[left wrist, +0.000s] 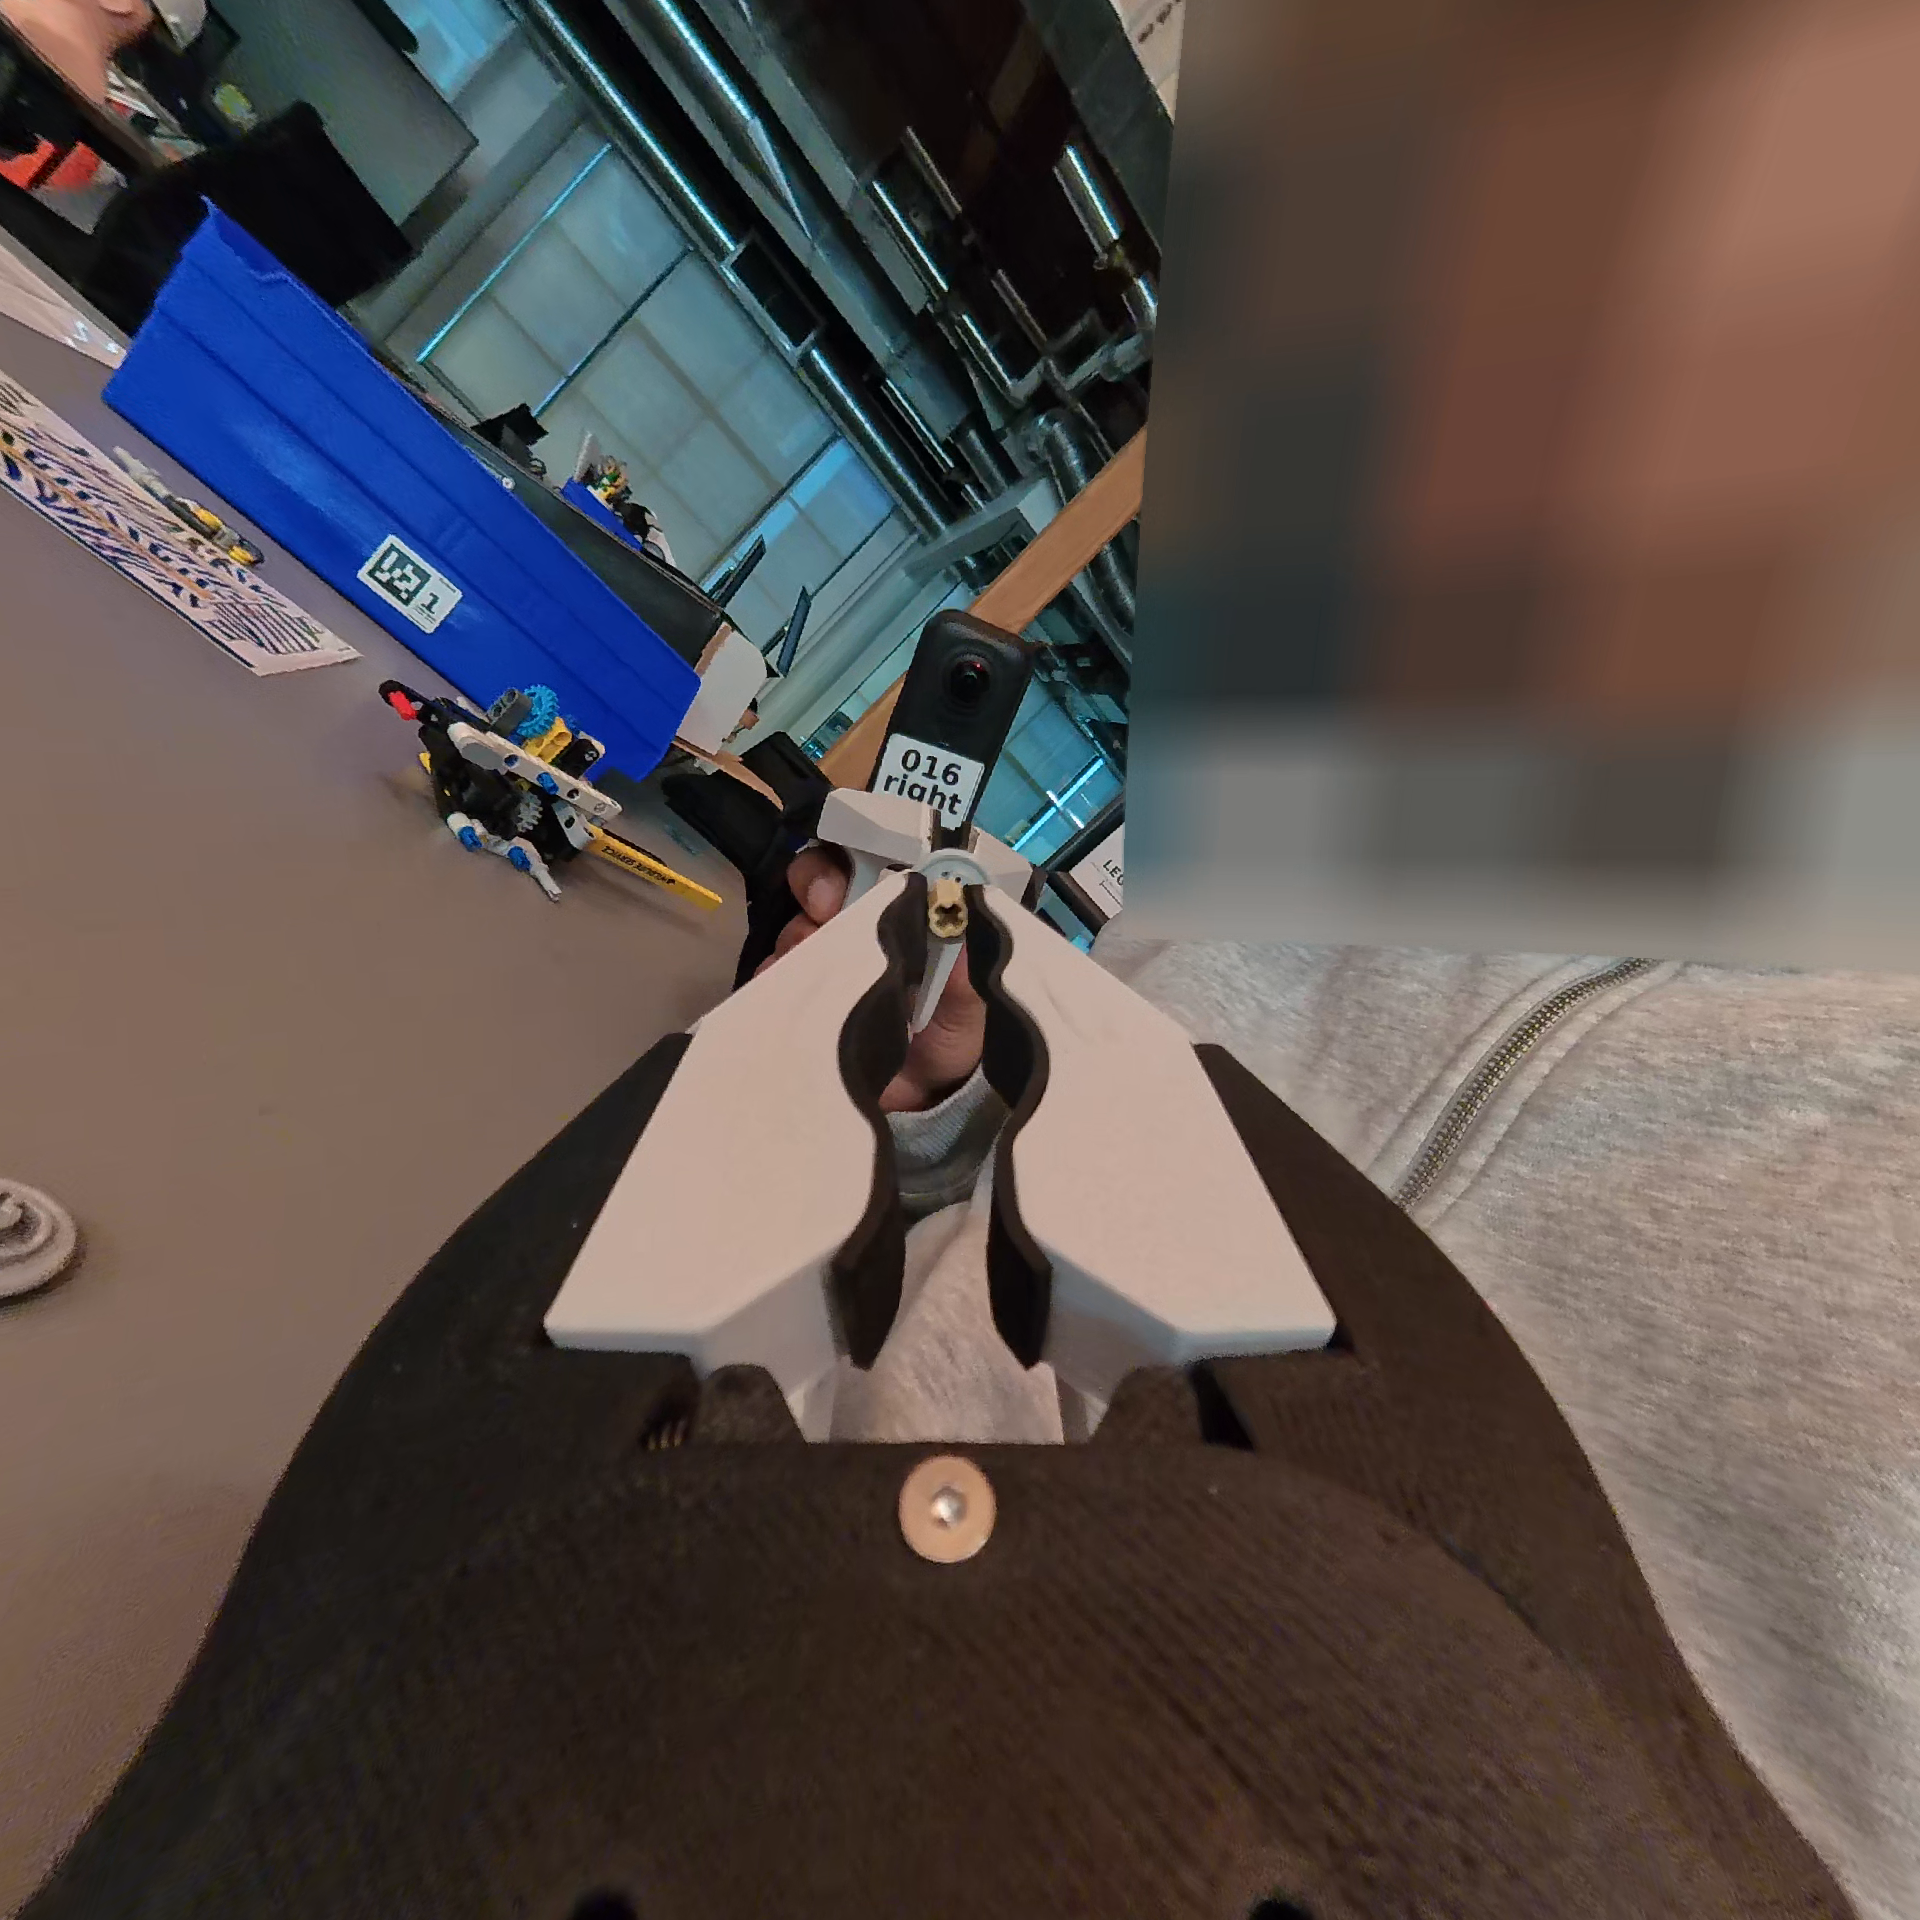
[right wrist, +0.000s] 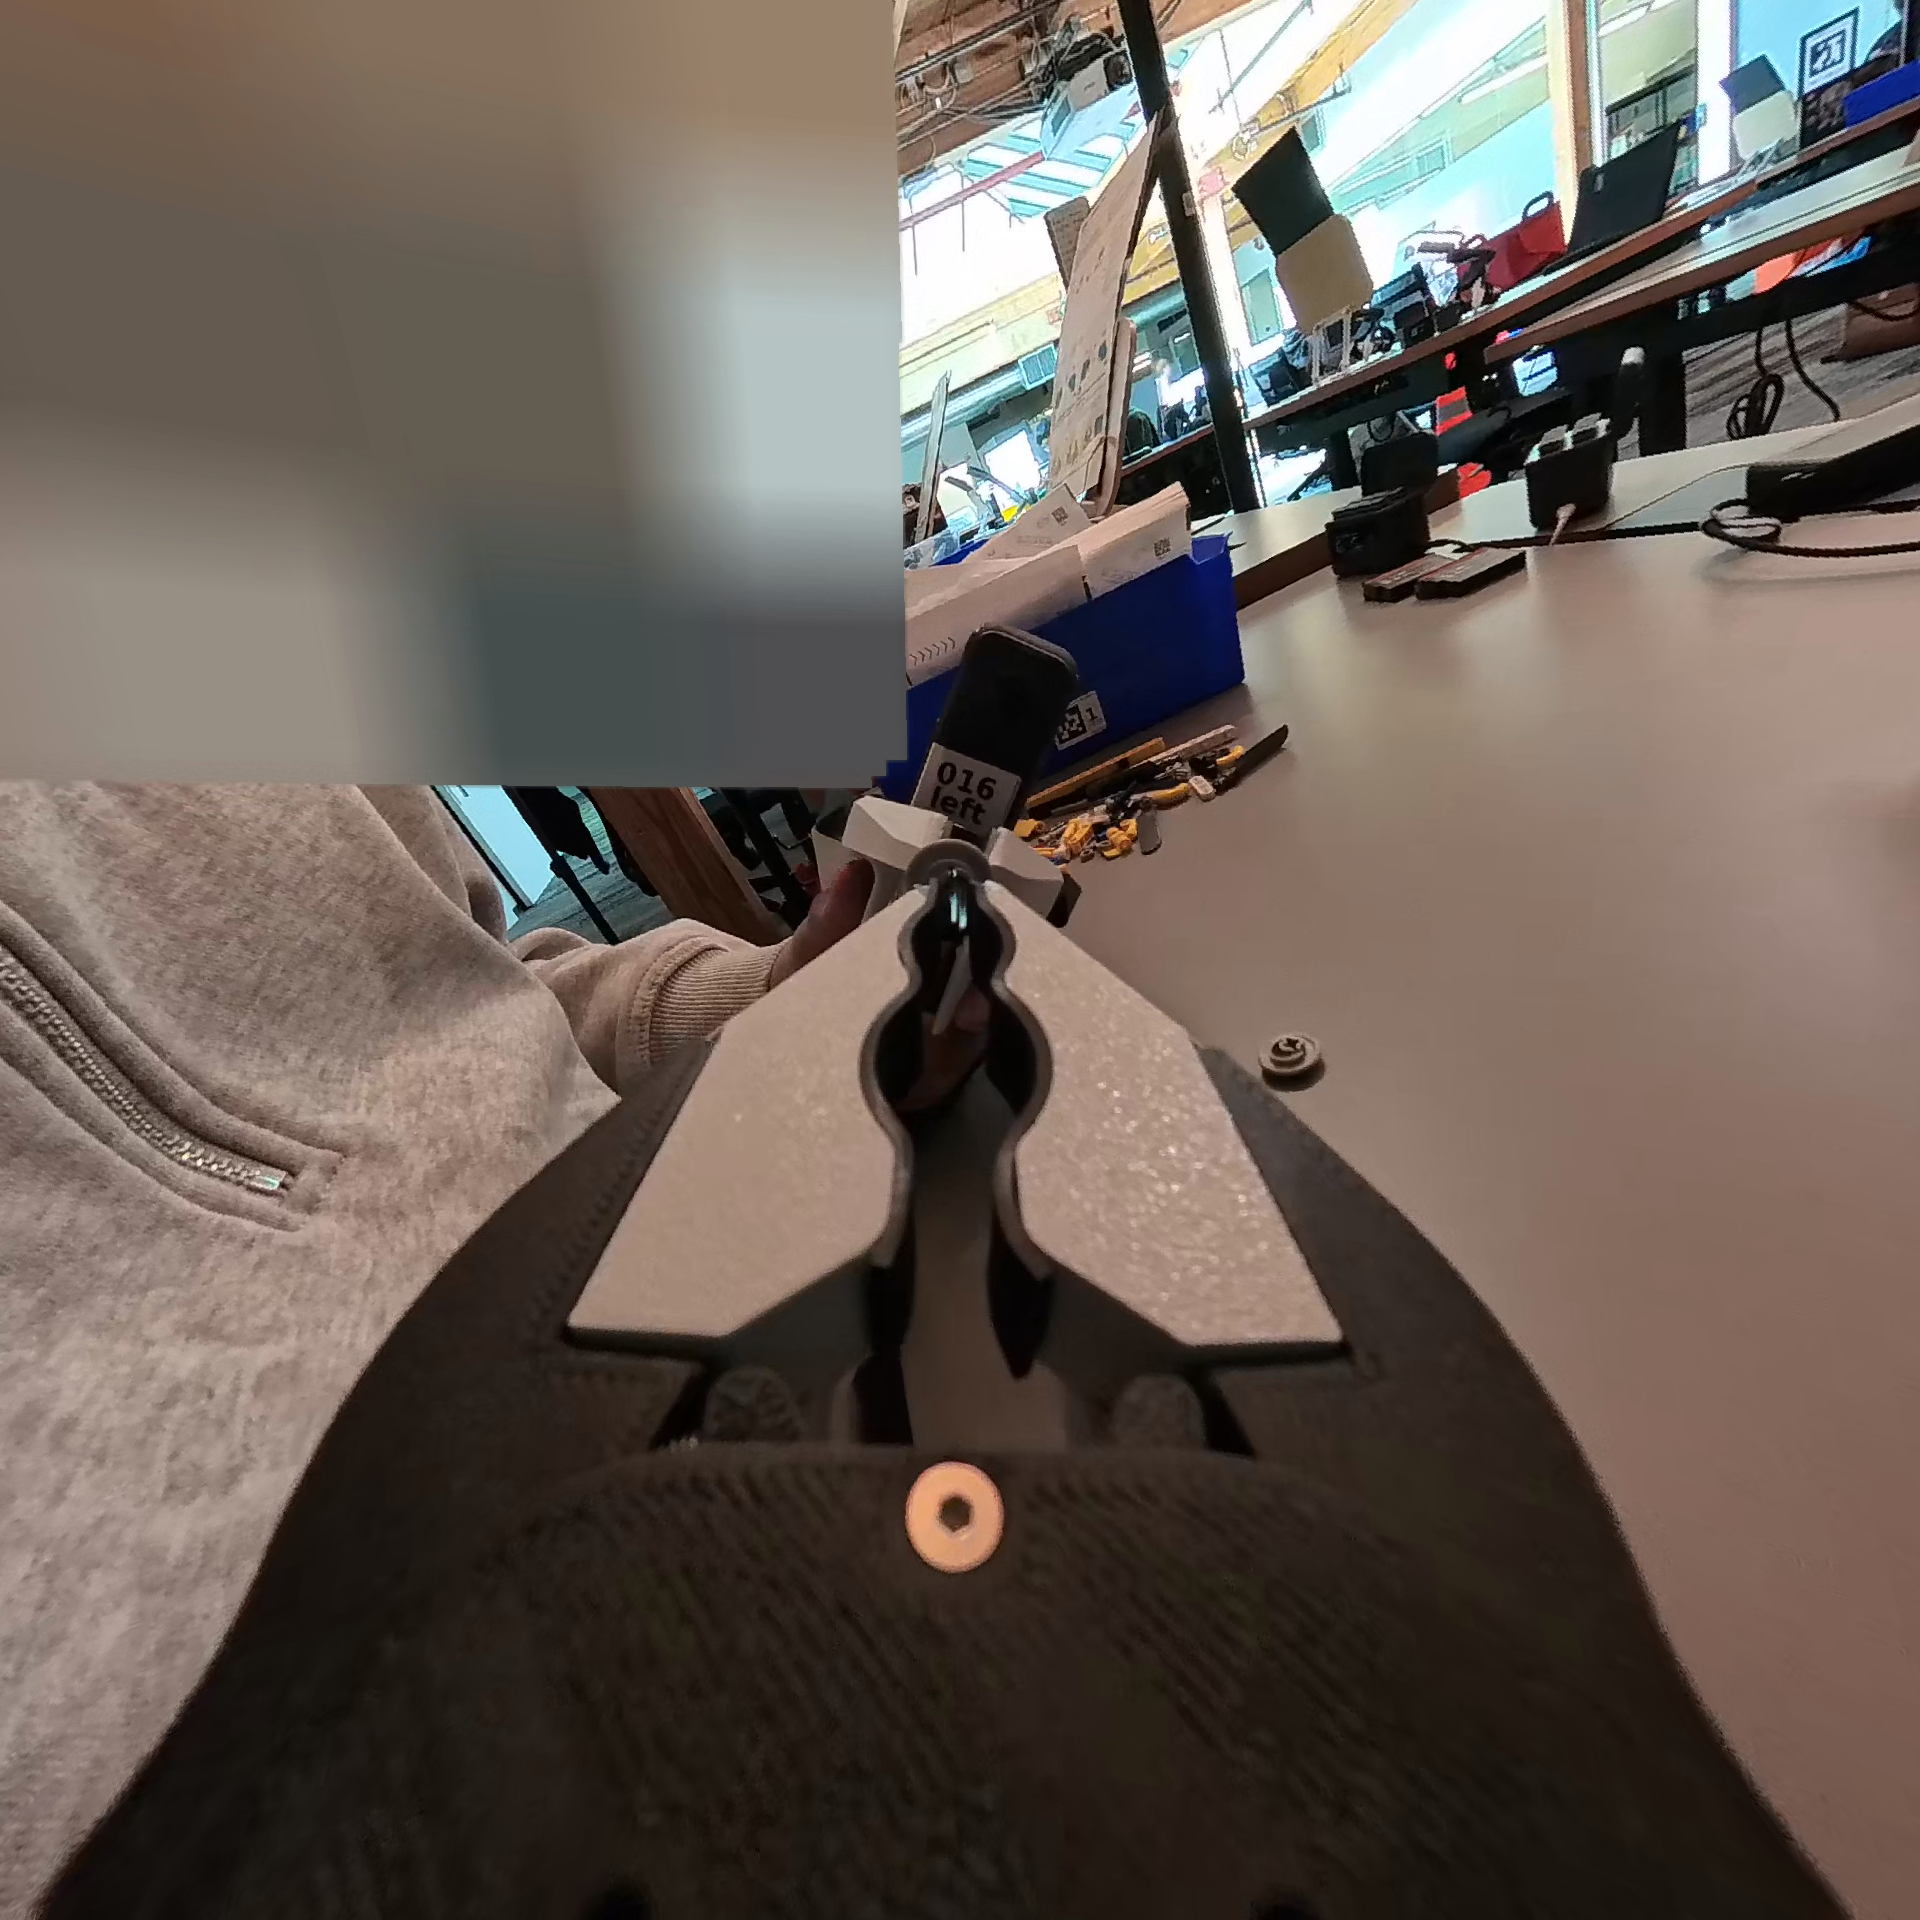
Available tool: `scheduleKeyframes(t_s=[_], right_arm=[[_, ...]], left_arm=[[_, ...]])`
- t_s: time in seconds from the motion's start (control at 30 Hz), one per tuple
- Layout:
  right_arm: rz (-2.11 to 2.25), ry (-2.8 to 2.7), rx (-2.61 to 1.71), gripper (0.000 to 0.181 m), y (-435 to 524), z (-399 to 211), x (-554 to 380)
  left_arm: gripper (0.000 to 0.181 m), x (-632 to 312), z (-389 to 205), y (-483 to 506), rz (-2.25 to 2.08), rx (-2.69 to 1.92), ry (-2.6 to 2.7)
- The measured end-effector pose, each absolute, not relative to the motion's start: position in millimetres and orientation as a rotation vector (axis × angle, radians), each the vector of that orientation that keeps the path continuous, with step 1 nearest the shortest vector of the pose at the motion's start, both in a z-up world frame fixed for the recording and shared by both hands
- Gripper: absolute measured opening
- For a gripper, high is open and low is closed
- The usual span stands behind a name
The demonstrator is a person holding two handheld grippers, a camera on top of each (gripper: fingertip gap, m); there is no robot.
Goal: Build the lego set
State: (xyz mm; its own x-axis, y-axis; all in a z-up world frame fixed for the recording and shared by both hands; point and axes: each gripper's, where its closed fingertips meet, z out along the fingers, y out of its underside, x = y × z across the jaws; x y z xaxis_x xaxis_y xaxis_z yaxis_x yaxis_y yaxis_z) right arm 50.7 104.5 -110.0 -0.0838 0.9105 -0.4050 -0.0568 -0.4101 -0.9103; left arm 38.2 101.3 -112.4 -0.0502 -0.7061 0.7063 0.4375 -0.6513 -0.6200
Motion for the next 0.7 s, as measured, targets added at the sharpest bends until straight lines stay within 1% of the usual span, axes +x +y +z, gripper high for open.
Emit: scheduleKeyframes(t_s=[0.23, 0.27, 0.33, 0.43, 0.6, 0.7], right_arm=[[1.561, -0.977, -1.393, 0.003, 104, -108, 50], [1.56, -0.971, -1.389, 0.004, 105, -107, 51], [1.552, -0.923, -1.394, 0.013, 114, -104, 56], [1.556, -0.821, -1.405, 0.014, 132, -100, 67], [1.497, -0.74, -1.495, 0.011, 153, -111, 76], [1.419, -0.769, -1.544, 0.01, 156, -120, 75]], left_arm=[[0.003, 37, -111, 100, -1.787, -1.404, 0.324], [0.003, 35, -109, 101, -1.762, -1.406, 0.325], [0.003, 23, -101, 107, -1.688, -1.411, 0.284], [0.003, -3, -101, 120, -1.466, -1.516, 0.253], [0.004, -38, -157, 139, -0.904, -1.999, 0.319], [0.004, -38, -167, 141, -0.725, -2.149, 0.426]])
